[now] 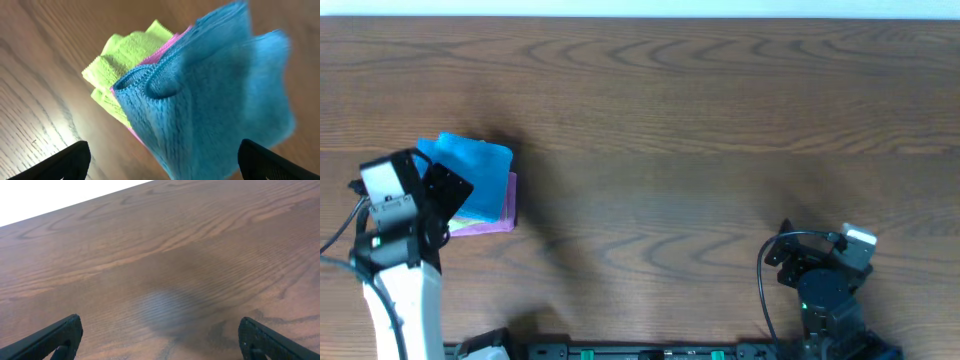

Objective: Fold the cloth
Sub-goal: 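Lower the blue cloth onto the pink stack and release it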

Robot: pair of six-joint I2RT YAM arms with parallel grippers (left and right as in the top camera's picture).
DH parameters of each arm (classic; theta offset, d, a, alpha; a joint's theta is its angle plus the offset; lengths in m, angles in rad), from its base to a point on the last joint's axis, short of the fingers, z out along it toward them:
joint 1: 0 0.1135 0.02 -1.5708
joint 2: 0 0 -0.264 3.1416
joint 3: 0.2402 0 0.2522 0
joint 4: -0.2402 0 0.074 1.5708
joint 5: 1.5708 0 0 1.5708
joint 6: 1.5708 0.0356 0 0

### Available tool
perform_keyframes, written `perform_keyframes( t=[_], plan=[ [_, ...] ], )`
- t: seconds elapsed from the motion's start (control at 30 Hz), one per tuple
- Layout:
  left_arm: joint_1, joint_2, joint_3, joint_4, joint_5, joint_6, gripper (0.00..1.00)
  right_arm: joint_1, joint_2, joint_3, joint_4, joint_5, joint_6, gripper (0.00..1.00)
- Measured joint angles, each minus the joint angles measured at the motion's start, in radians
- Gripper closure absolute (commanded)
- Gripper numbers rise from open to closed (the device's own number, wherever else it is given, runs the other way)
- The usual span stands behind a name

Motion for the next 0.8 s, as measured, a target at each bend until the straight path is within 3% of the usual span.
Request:
perform_keyframes(
  t=[0.47, 0.8],
  plan=[
    [-0.003, -0.270, 0.000, 0.060, 0.215, 0.035, 0.05, 0.000, 0.000, 0.000, 0.000, 0.000, 0.000, 0.01],
    [-0.176, -0.358, 0.000, 0.115, 0.249, 0.068, 0.05, 0.000, 0.000, 0.000, 0.000, 0.000, 0.000, 0.01]
  ],
)
